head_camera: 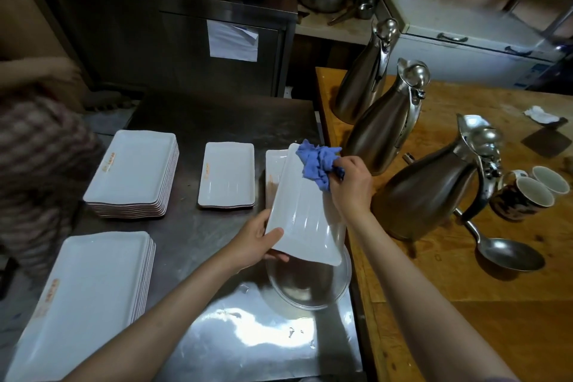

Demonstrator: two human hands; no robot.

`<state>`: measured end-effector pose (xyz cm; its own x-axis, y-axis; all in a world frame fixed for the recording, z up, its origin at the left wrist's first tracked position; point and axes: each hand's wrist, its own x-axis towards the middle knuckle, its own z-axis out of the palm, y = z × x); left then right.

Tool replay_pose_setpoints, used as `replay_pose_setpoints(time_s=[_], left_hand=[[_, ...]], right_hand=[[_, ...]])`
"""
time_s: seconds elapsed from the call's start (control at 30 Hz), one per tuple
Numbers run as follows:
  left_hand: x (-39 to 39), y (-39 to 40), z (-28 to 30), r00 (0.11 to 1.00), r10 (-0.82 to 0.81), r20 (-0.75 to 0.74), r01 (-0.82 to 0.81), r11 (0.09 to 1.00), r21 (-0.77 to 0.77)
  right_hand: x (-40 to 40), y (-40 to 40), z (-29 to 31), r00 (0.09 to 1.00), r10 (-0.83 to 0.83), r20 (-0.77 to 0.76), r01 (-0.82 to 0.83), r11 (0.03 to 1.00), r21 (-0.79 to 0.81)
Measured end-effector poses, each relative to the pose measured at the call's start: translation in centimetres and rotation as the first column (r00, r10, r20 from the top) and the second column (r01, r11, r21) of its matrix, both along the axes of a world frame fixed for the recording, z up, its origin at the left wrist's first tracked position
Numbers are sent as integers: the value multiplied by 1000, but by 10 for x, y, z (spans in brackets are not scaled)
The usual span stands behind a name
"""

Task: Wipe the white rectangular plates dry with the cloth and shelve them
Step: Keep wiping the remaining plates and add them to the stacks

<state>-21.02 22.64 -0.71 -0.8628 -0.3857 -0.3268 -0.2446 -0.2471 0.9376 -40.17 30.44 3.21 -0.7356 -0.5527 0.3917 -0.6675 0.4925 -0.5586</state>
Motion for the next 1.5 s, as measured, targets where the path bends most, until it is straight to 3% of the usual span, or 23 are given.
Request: replay_pose_setpoints(time_s=[0.23, 0.4, 0.63, 0.97, 1.5], left_hand=[[-1, -6, 2, 999, -42, 25, 42, 999, -5], [-1, -5, 5, 999, -48, 10, 48, 998, 32], [0, -5, 6, 1000, 6, -28, -5, 999, 39], [1, -5, 5, 999, 34, -34, -32, 998, 60], [5, 1, 0, 992, 121, -36, -116, 988, 103]], right_hand=[[5, -12, 8, 988, -1, 154, -1, 1000, 12], [11, -19, 8, 958, 112, 262, -113, 994, -13], [31, -10, -1, 932, 262, 252, -296, 949, 109], [53, 14, -9, 844, 491, 216, -525, 838, 145], [53, 38, -5, 816, 554, 164, -577, 762, 295]])
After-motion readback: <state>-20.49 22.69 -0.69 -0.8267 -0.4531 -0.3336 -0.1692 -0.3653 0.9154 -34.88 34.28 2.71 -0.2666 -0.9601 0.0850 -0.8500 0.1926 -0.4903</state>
